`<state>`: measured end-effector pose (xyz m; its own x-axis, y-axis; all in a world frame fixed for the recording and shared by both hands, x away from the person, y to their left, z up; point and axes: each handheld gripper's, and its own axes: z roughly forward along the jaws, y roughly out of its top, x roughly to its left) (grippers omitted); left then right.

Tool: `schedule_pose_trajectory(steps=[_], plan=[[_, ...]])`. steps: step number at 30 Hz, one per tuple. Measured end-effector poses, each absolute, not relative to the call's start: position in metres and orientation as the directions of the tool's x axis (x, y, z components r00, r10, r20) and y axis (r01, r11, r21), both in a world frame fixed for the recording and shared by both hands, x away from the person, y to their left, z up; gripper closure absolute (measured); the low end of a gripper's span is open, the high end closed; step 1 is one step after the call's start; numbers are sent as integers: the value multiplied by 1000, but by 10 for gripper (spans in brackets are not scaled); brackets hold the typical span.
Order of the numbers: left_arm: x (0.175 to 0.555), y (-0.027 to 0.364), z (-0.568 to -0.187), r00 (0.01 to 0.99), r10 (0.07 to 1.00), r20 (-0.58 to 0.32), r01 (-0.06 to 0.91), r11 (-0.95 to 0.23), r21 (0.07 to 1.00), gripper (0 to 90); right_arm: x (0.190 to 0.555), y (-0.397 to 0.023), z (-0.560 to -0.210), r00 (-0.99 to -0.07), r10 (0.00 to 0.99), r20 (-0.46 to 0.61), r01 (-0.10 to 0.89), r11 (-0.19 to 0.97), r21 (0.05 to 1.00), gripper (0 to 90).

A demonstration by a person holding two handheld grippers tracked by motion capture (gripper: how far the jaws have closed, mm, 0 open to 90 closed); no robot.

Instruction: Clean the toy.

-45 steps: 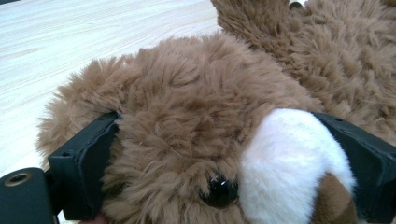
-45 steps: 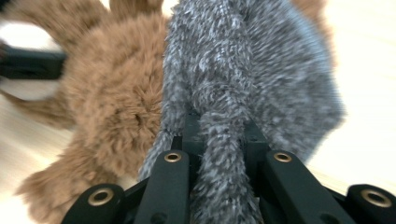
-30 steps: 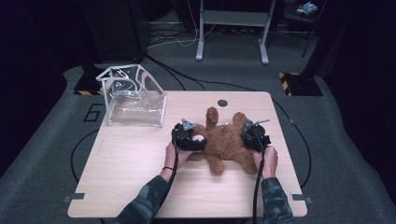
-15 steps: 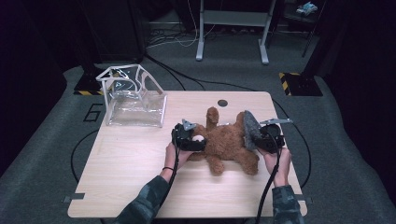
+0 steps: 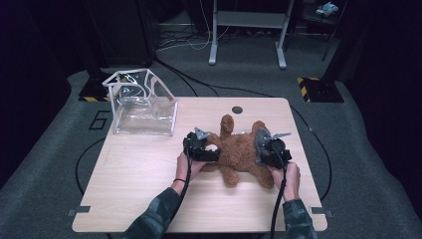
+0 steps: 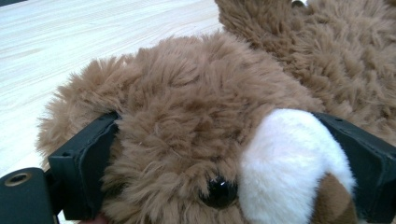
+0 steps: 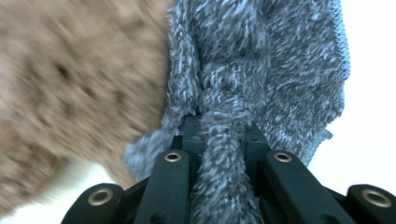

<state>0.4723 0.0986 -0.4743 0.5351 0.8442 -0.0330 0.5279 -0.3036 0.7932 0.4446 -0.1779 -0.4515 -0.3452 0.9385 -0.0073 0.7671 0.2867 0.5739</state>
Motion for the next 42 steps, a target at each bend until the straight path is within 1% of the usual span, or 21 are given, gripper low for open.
schedule_pose_trajectory(steps=[1, 5, 7, 9, 11, 14, 19, 21, 23, 27, 28, 29, 32, 37, 40, 42], plan=[[472, 99, -474, 537, 843, -31, 529, -308, 791, 70, 444, -182, -454, -350, 936, -27, 766, 303, 566, 780], [473, 99, -474, 538, 843, -31, 532, -310, 788, 70, 437, -194, -463, -325, 943, -69, 787, 310, 533, 780], [473, 99, -474, 535, 844, -34, 532, -305, 790, 70, 434, -202, -468, -311, 947, -76, 805, 305, 509, 779], [474, 99, -474, 534, 845, -33, 532, -306, 789, 71, 428, -209, -467, -292, 954, -61, 812, 281, 512, 778], [474, 99, -473, 539, 842, -28, 538, -318, 780, 71, 422, -213, -460, -286, 956, -64, 801, 275, 532, 777], [475, 99, -473, 540, 841, -28, 540, -321, 778, 71, 411, -212, -441, -295, 955, -38, 769, 261, 584, 775], [474, 99, -473, 539, 842, -29, 541, -320, 778, 71, 397, -191, -414, -372, 928, -17, 697, 291, 656, 771], [474, 99, -473, 538, 842, -29, 541, -319, 778, 71, 395, -180, -411, -396, 918, -13, 687, 305, 660, 770], [474, 99, -472, 537, 843, -27, 540, -319, 779, 71, 396, -169, -414, -428, 904, -16, 674, 330, 661, 770], [473, 99, -473, 533, 845, -30, 539, -313, 782, 71, 405, -155, -435, -449, 893, -37, 692, 373, 618, 772], [473, 99, -473, 535, 844, -28, 538, -315, 782, 71, 408, -156, -444, -453, 890, -46, 701, 388, 598, 774], [473, 99, -473, 536, 844, -26, 538, -317, 781, 71, 408, -158, -448, -446, 895, -34, 710, 377, 595, 775], [473, 99, -473, 534, 845, -27, 537, -315, 782, 71, 407, -163, -451, -440, 897, -37, 713, 374, 594, 778], [473, 99, -473, 535, 844, -24, 537, -318, 782, 71, 395, -173, -456, -424, 903, -71, 727, 386, 567, 780], [473, 99, -472, 538, 843, -21, 535, -323, 781, 71, 385, -181, -461, -404, 913, -59, 741, 365, 564, 781], [473, 99, -472, 537, 843, -23, 537, -321, 781, 71, 381, -184, -463, -400, 913, -75, 749, 373, 547, 781]])
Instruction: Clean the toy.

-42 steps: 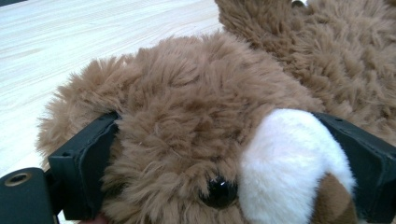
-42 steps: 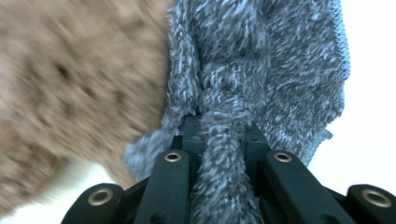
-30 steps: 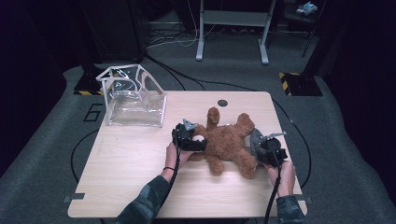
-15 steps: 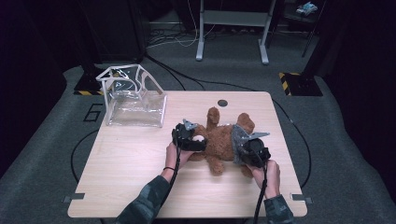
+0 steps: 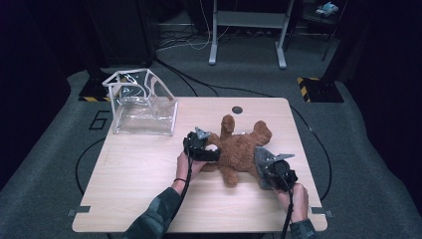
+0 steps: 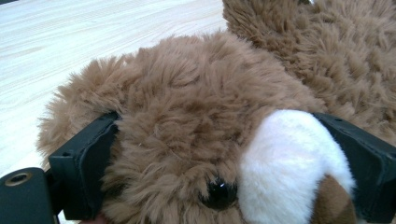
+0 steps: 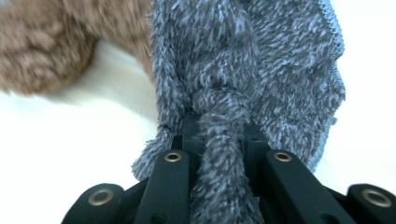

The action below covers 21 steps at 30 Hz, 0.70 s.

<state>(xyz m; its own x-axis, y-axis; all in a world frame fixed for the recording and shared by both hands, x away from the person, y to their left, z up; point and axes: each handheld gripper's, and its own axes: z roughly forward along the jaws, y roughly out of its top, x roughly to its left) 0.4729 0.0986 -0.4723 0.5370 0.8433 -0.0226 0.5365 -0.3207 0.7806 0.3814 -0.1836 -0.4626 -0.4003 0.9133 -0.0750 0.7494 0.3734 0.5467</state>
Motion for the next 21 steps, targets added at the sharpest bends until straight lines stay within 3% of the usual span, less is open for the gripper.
schedule_pose_trajectory(steps=[5, 12, 16, 21], plan=[[474, 99, -472, 535, 845, -24, 542, -321, 777, 71, 372, -189, -455, -393, 915, -88, 763, 378, 525, 776], [474, 98, -472, 532, 847, -25, 543, -319, 777, 71, 372, -175, -430, -440, 897, -47, 672, 364, 645, 770], [474, 98, -472, 530, 848, -23, 545, -320, 775, 71, 385, -155, -436, -473, 880, -48, 639, 381, 668, 768], [475, 98, -472, 533, 846, -26, 548, -321, 773, 71, 400, -146, -456, -461, 884, -73, 665, 398, 632, 771]])
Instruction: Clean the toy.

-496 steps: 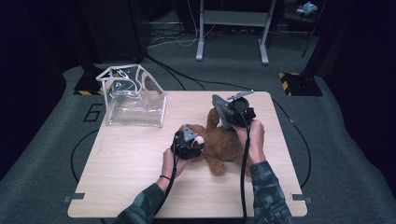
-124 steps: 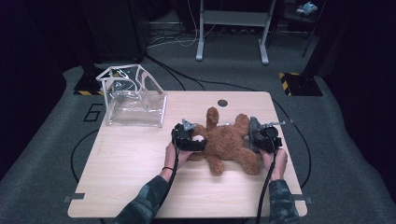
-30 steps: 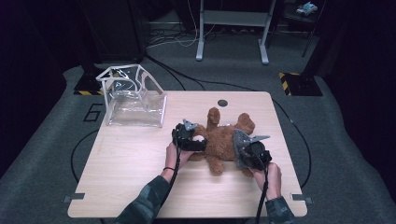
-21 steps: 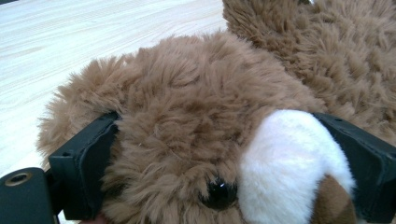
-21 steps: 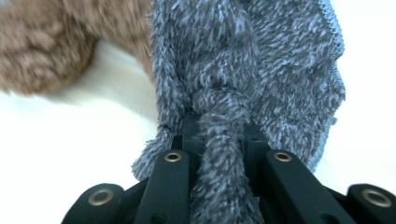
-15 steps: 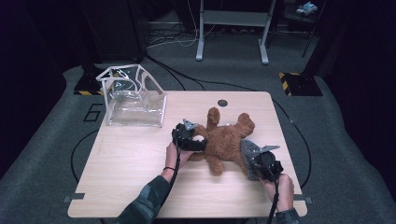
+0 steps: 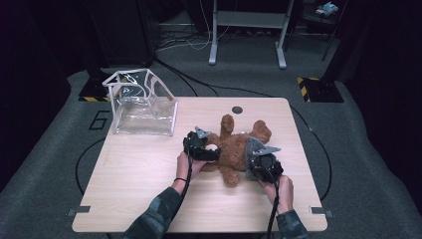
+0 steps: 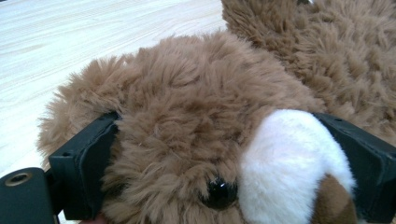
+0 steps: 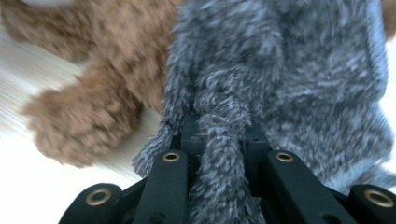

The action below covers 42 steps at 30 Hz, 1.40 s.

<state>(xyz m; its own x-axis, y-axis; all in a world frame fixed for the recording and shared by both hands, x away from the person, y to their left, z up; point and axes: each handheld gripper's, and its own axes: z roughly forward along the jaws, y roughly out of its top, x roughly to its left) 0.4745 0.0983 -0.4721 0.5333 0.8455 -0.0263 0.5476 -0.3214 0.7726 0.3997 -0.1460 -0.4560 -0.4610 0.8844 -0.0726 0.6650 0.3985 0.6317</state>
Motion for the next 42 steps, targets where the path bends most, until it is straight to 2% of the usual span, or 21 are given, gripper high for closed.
schedule_pose_trajectory(steps=[10, 15, 23, 27, 30, 38, 42], plan=[[481, 99, -470, 542, 840, -38, 568, -332, 753, 71, 384, -175, -466, -397, 914, -80, 719, 364, 592, 775], [488, 99, -469, 537, 842, -56, 589, -326, 740, 71, 380, -177, -460, -384, 918, -98, 698, 358, 620, 771], [497, 96, -467, 530, 846, -63, 615, -332, 715, 71, 383, -132, -439, -481, 870, -113, 578, 411, 705, 771], [501, 96, -467, 528, 847, -66, 623, -333, 708, 71, 398, -100, -444, -540, 832, -129, 544, 462, 700, 771], [503, 97, -467, 526, 847, -78, 634, -330, 700, 71, 405, -90, -453, -533, 834, -142, 571, 478, 667, 774], [508, 97, -467, 530, 844, -87, 639, -330, 694, 70, 403, -118, -458, -480, 863, -157, 605, 455, 654, 777], [508, 97, -468, 532, 843, -82, 635, -332, 697, 70, 400, -143, -463, -414, 898, -145, 651, 404, 643, 777]])
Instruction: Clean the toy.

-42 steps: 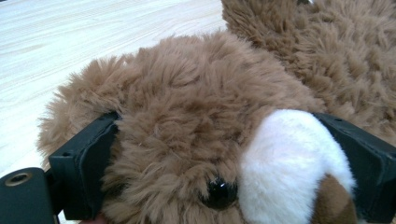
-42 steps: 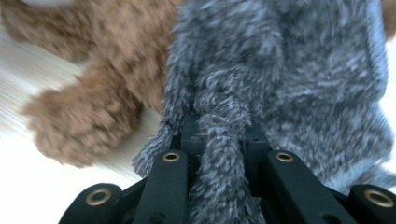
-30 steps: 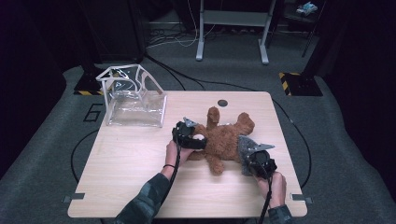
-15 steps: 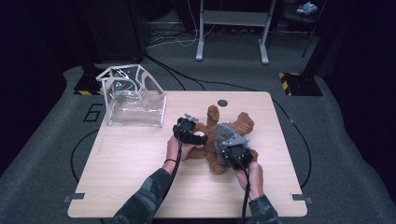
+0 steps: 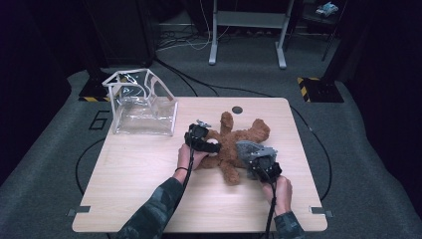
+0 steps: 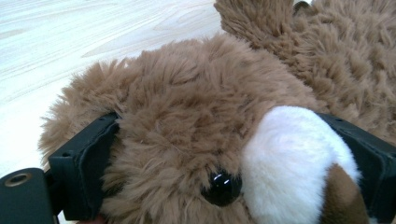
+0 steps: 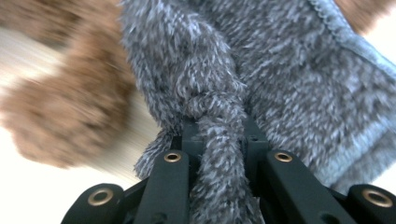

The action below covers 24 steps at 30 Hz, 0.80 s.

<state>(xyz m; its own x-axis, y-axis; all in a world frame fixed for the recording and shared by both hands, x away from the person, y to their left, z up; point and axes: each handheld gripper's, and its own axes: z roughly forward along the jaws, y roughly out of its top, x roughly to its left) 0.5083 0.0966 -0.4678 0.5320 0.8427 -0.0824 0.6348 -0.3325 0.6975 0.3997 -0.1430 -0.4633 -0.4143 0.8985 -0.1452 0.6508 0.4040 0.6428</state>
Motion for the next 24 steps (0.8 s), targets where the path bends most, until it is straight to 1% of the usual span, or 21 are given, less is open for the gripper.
schedule_pose_trajectory(steps=[3, 5, 8, 11, 12, 17, 18, 20, 22, 24], plan=[[509, 97, -468, 530, 843, -89, 637, -327, 698, 70, 400, -161, -467, -363, 918, -160, 673, 376, 637, 777], [509, 96, -468, 527, 845, -90, 638, -323, 699, 69, 401, -175, -468, -325, 934, -147, 690, 340, 639, 776], [510, 96, -468, 523, 848, -89, 639, -321, 699, 70, 397, -179, -464, -320, 938, -133, 682, 325, 655, 775], [511, 96, -468, 522, 849, -86, 645, -326, 691, 70, 390, -169, -456, -369, 921, -121, 640, 346, 686, 773], [511, 96, -468, 523, 848, -87, 643, -325, 694, 70, 388, -162, -452, -399, 910, -112, 626, 360, 692, 773], [511, 95, -468, 521, 849, -87, 643, -323, 695, 70, 392, -123, -444, -484, 868, -111, 564, 406, 719, 773], [511, 95, -468, 521, 849, -87, 643, -323, 695, 70, 396, -114, -444, -509, 853, -114, 553, 425, 716, 772], [511, 96, -468, 521, 849, -87, 642, -323, 695, 70, 401, -100, -445, -529, 840, -117, 546, 443, 711, 773], [511, 96, -468, 521, 849, -89, 642, -321, 696, 70, 409, -90, -452, -553, 821, -141, 542, 483, 688, 773], [511, 97, -468, 526, 846, -90, 643, -326, 694, 70, 411, -90, -456, -547, 823, -153, 553, 493, 671, 776]])
